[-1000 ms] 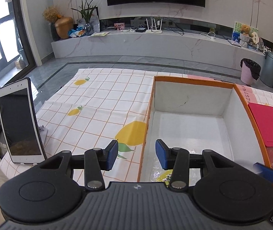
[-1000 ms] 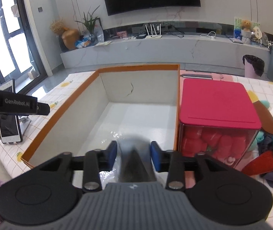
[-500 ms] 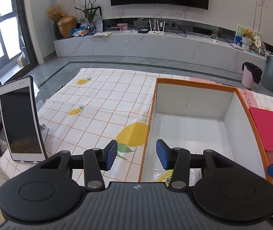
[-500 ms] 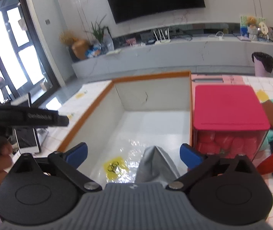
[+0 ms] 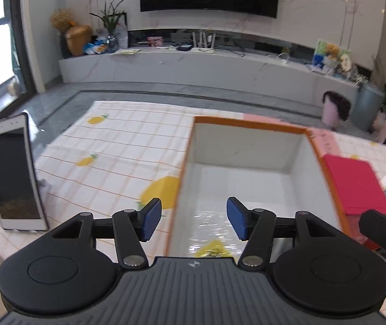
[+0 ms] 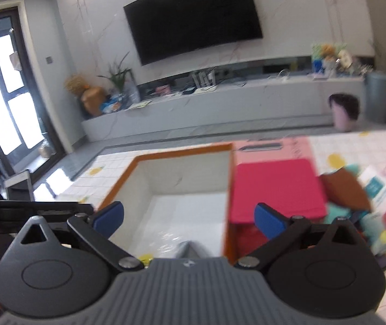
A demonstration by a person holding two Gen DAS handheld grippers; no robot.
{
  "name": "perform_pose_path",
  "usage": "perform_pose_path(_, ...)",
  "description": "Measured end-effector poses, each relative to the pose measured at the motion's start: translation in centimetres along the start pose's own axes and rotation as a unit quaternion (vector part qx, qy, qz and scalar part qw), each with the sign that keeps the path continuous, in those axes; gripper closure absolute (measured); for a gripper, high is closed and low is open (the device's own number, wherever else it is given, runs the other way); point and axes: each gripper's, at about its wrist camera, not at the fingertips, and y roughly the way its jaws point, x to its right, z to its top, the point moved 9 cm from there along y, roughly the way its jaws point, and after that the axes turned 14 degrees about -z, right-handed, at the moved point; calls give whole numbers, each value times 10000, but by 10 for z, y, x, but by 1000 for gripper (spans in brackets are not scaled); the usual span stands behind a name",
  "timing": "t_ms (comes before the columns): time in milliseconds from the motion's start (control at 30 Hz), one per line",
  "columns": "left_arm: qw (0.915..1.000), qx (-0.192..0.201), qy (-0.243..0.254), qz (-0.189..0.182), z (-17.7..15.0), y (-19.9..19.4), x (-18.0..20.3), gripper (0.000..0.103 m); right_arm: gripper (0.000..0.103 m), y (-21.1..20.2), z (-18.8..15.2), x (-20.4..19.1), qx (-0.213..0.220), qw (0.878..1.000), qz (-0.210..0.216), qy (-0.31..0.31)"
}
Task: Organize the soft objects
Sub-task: 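Move both tools back toward the pile of soft items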
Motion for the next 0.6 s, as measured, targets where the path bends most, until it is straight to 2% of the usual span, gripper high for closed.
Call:
perform_pose_path(67,9998,-13,-63,-214,1,-2,6,36,3,-1,8,15,-2,9998,-171,-38)
perform_pose_path(133,9992,52,-85,-386,2,-5,13,34,3,-7,22,38,198,9988,-430,87)
perform_pose_path(267,9976,200,75,-655,7,-15,29,34,2,-29,55,93,497,9944,-864,354)
perform_pose_path(400,9932,421,296,-1047,12,-27,52,28,2,-53,81,154,694,9853,-1442,596)
perform_pose_path(500,9885,488,342,-1391,14,-33,73,18,2,-60,88,194,600,9833,-1479,874)
perform_pose_path(600,9802,523,528,-1833,14,-35,99,14,2,-55,85,231,407,9797,-1701,980)
